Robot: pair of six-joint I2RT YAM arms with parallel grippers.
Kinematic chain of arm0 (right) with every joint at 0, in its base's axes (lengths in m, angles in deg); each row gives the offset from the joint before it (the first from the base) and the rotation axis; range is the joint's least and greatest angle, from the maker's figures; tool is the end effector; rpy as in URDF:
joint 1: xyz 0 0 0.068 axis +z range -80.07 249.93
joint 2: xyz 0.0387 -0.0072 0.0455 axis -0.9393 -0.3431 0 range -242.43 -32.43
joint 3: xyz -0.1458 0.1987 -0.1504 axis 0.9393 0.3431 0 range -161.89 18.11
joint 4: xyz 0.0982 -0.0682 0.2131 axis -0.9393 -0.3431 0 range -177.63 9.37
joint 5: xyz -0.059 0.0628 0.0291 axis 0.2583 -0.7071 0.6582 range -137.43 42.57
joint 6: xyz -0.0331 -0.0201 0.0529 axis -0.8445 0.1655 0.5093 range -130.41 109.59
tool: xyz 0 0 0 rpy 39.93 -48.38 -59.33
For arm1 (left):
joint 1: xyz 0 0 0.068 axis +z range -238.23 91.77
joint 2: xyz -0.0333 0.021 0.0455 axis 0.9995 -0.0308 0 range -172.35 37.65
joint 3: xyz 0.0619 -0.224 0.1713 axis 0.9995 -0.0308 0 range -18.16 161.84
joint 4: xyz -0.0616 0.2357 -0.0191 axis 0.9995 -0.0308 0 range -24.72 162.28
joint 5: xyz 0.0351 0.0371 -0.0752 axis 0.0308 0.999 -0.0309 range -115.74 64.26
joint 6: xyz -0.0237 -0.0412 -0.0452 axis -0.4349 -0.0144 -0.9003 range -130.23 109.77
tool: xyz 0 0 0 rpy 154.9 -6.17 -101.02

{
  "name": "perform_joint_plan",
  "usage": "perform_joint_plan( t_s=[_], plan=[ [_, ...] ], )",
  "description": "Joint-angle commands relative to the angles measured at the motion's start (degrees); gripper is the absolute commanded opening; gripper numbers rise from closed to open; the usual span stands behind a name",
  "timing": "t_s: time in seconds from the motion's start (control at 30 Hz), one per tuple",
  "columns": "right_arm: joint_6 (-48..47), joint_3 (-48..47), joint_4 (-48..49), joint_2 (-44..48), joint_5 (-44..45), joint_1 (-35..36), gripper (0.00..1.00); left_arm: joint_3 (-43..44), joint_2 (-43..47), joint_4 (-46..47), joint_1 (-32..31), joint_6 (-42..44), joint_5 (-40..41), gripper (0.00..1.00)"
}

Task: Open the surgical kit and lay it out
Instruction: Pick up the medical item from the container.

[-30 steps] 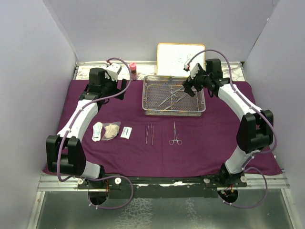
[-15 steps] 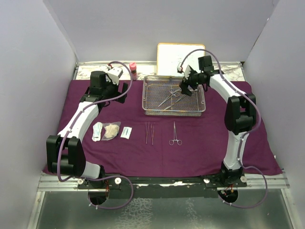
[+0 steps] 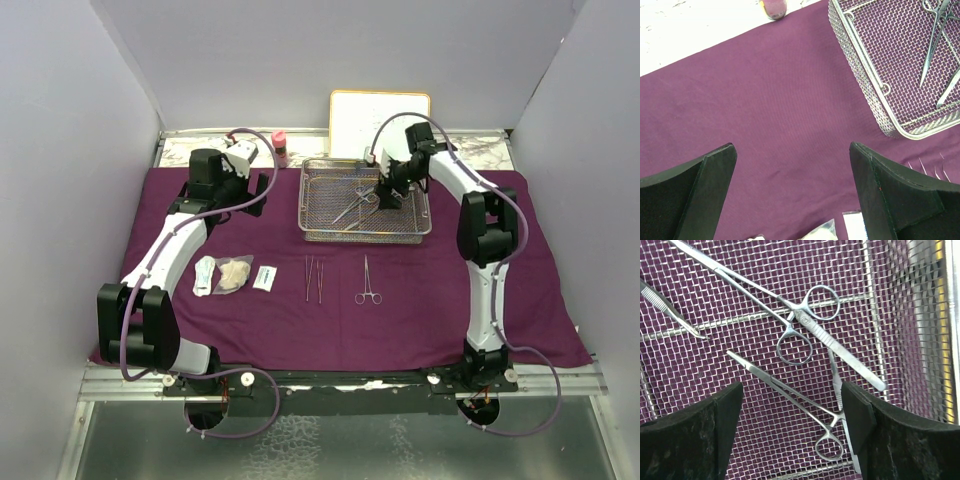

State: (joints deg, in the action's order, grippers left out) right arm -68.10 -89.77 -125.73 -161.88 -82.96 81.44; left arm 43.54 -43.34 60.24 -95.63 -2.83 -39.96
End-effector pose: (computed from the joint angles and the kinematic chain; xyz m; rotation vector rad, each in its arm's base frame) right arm 0.4614 0.1246 0.1959 -1.5450 1.9505 0.5309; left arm 0.3115 -0.0531 0.3077 0.4172 2.0683 -0.2625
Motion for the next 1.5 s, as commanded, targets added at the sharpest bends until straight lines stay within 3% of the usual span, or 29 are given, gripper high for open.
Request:
perform_joint_plan(
  t_s=[0.0, 0.4, 1.07, 1.47],
  plan=[
    [-3.15, -2.38, -3.46, -2.27, -2.31, -0.38, 0.78, 0.71, 0.98, 0.87, 0.54, 0.34, -1.78, 0.99],
    [-3.66, -2.06, -3.50, -4.76, -0.38, -0.39, 0.70, 0.21, 0.87, 1.22, 0.63, 0.49, -1.58, 0.99],
    [-2.81, 1.19, -4.82, -3.27, -0.25, -0.35, 0.19, -0.52, 1.75, 1.71, 0.72, 0.61, -1.89, 0.99],
    [0.82, 0.32, -5.31, -2.40, 0.12, -0.35, 0.04, -0.69, 2.16, 1.82, 0.79, 0.75, -2.21, 0.99]
  ],
)
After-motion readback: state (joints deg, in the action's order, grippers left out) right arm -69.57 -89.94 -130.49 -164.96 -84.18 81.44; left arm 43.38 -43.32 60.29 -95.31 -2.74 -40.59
